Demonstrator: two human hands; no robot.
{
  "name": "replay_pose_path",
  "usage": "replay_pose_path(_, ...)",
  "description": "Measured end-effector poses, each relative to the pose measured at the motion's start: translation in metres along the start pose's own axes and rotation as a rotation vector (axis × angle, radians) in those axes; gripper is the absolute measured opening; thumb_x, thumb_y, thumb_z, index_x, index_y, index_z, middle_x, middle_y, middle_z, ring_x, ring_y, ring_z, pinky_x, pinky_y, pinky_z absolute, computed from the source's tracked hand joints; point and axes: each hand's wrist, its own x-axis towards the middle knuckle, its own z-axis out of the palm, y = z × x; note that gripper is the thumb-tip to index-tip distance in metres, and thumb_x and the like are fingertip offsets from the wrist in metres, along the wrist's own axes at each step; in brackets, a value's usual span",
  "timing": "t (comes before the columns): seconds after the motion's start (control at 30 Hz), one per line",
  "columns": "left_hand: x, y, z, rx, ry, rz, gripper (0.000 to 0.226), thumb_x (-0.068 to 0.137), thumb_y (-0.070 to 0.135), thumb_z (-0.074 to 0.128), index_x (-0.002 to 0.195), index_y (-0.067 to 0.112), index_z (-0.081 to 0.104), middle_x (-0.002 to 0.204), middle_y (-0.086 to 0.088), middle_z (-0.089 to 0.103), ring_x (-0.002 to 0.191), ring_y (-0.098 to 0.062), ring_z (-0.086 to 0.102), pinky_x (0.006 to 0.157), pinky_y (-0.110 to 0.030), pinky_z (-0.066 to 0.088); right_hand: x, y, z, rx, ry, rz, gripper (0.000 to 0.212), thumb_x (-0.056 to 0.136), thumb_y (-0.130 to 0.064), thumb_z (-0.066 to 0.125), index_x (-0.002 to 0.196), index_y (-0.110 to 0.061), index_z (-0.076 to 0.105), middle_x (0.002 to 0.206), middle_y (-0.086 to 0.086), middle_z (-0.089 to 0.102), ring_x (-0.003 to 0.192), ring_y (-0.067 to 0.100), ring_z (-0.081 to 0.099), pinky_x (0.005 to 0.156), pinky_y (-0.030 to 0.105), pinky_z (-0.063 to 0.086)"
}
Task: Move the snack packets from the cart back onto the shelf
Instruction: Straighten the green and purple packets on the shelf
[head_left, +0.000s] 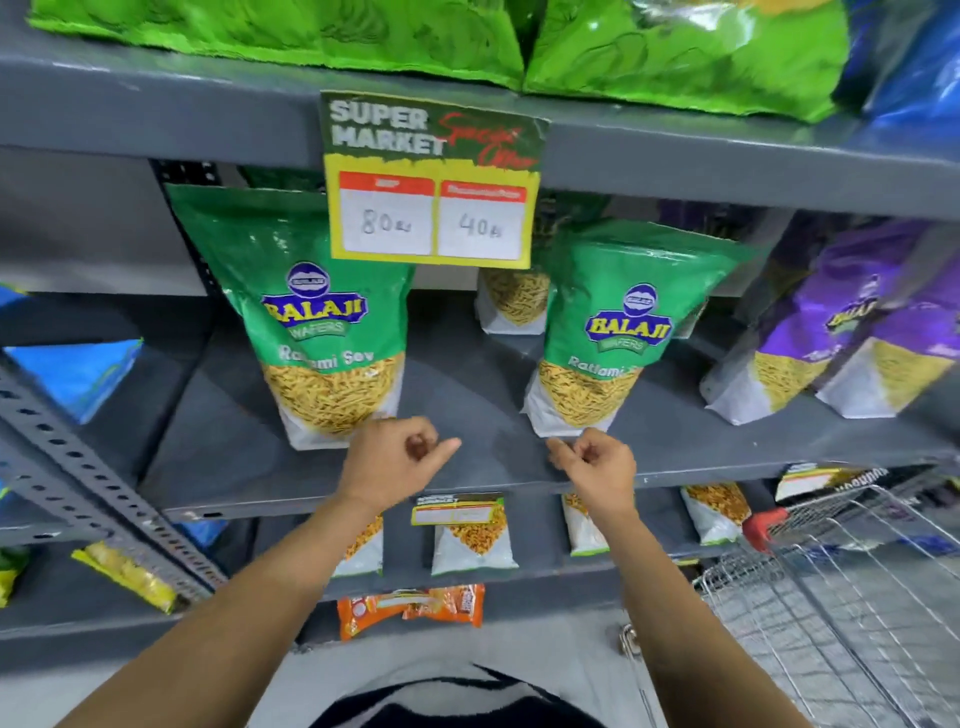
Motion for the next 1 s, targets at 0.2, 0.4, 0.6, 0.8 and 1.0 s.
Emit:
replay_pose_path(0.2, 0.046, 0.044, 0.074, -0.202, -0.181, -0.174, 0.07, 0.058, 0.037, 0.087, 0.116, 0.018, 0.052, 0.114, -0.001, 0.062, 0.093, -0.016, 0.061, 0.078, -0.03, 0.052, 0.035, 0.002, -0.053, 0.144, -0.076, 0.117, 0.058, 0.066, -0.017, 0.085, 0.105, -0.02, 0.042, 0.094, 0.0, 0.058, 0.071, 0.02, 0.065, 0.073, 0.045, 0.059)
replay_pose_path(0.4, 0.058, 0.067, 0.114, 0.048, -0.144, -0.28, 0.091, 0.043, 0.068, 0.076, 0.122, 0.039, 0.04, 0.119, 0.012, 0.066, 0.107, -0.019, 0.062, 0.096, -0.043, 0.045, 0.068, 0.004, -0.069, 0.177, -0.455, 0.066, 0.087, 0.078, -0.008, 0.075, 0.139, -0.044, 0.024, 0.138, -0.018, 0.037, 0.08, 0.009, 0.071, 0.068, 0.038, 0.062)
replay_pose_path(0.6, 0.06, 0.07, 0.109, 0.013, -0.076, -0.326, 0.08, 0.048, 0.053, 0.085, 0.116, 0.033, 0.047, 0.107, 0.006, 0.069, 0.097, -0.022, 0.065, 0.085, -0.039, 0.052, 0.088, 0.007, -0.069, 0.151, -0.599, 0.06, 0.065, 0.076, -0.014, 0.078, 0.126, -0.035, 0.043, 0.138, -0.006, 0.047, 0.061, 0.017, 0.066, 0.06, 0.039, 0.061)
replay_pose_path(0.8, 0.07, 0.065, 0.094, -0.206, -0.155, -0.394, 0.096, 0.038, 0.048, 0.09, 0.121, 0.039, 0.043, 0.118, 0.009, 0.066, 0.107, -0.013, 0.063, 0.094, -0.036, 0.053, 0.098, -0.001, -0.059, 0.101, -0.642, -0.001, 0.064, 0.072, -0.019, 0.082, 0.123, -0.032, 0.046, 0.126, -0.003, 0.059, 0.05, 0.019, 0.061, 0.04, 0.028, 0.053)
replay_pose_path(1.0, 0.078, 0.066, 0.087, -0.174, -0.224, -0.368, 0.085, 0.045, 0.033, 0.093, 0.114, 0.04, 0.043, 0.113, 0.011, 0.063, 0.106, -0.014, 0.062, 0.092, -0.035, 0.052, 0.097, -0.001, -0.06, 0.065, -0.597, -0.043, 0.068, 0.063, -0.024, 0.087, 0.119, -0.033, 0.049, 0.105, -0.004, 0.066, 0.053, 0.014, 0.059, 0.04, 0.027, 0.051)
